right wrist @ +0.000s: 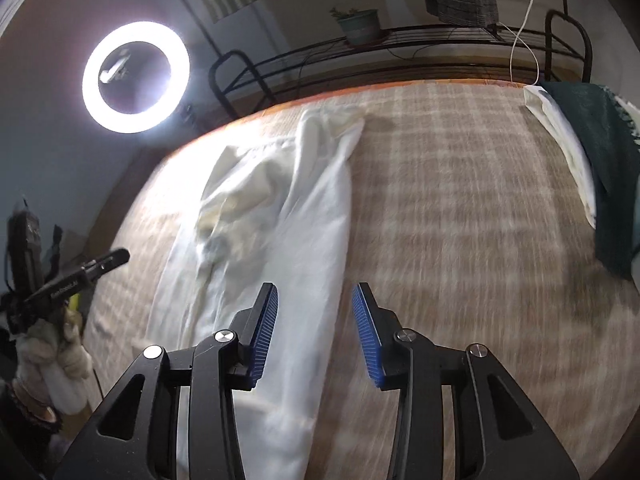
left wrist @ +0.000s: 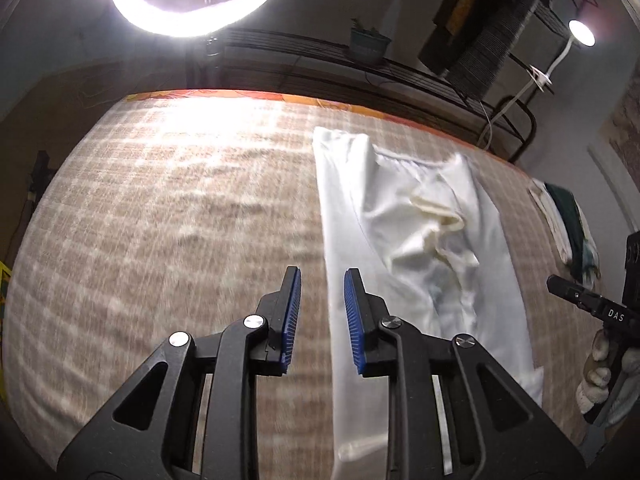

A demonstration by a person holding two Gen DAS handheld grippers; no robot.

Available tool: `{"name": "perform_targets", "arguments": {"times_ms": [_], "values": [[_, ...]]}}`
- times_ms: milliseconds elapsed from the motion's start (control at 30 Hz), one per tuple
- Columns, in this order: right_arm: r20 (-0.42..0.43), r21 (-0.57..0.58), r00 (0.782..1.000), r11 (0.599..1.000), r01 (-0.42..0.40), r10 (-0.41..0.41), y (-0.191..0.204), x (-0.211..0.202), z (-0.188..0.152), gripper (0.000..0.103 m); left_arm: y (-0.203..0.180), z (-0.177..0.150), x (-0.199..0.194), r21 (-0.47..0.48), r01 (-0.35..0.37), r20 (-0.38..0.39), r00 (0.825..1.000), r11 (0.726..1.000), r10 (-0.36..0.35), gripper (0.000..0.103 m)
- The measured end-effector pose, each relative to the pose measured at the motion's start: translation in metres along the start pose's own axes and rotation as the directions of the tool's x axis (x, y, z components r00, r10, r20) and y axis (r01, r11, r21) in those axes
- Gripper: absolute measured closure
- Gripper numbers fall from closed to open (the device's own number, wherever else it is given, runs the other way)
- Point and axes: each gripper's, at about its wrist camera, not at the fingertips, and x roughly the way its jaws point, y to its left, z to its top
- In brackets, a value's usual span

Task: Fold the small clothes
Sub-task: 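Open both tools and withdraw them from the folded shirt, then move both tools to the shirt's collar end and grasp it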

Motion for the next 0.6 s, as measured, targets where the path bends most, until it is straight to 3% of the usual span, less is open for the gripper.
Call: {"name": "perform_targets", "arguments": {"times_ms": [133, 267, 433, 467, 533, 600], "values": [[0.039, 0.075, 0.998, 0.995, -0.06, 0.057, -0.025, 0.023, 0.032, 0.065, 0.003, 0.025, 0.026, -0.013, 0.005, 0.022, 1.0, 1.0, -0.005, 0.082], [0.025, 0.158, 0.994, 0.981, -0.11, 0.108, -0.047, 0.06, 0.056, 0.065, 0.007, 0.044, 0.062, -0.078, 0.041, 0.024, 0.999, 0.996, -0.039, 0.082], [0.007, 0.146, 0.986, 0.975, -0.166, 0.167, -0.049, 0.09, 0.076, 0.065, 0.0, 0.059, 0.098, -0.055, 0.03, 0.019, 0.999, 0.998, -0.029, 0.082], [0.003, 0.122, 0.986, 0.979, -0.163, 0.164, -0.046, 0.095, 0.081, 0.072, -0.001, 0.06, 0.102, -0.051, 0.029, 0.017, 0.999, 0.998, -0.028, 0.082], [-0.023, 0.079, 0.991, 0.988, -0.132, 0.134, -0.041, 0.099, 0.088, 0.101, -0.004, 0.063, 0.111, -0.045, 0.013, 0.014, 1.0, 0.999, -0.012, 0.082], [-0.05, -0.019, 0.999, 1.0, -0.017, 0.016, -0.034, 0.102, 0.093, 0.103, -0.003, 0.065, 0.117, -0.044, 0.01, 0.007, 1.0, 0.999, -0.01, 0.082]]}}
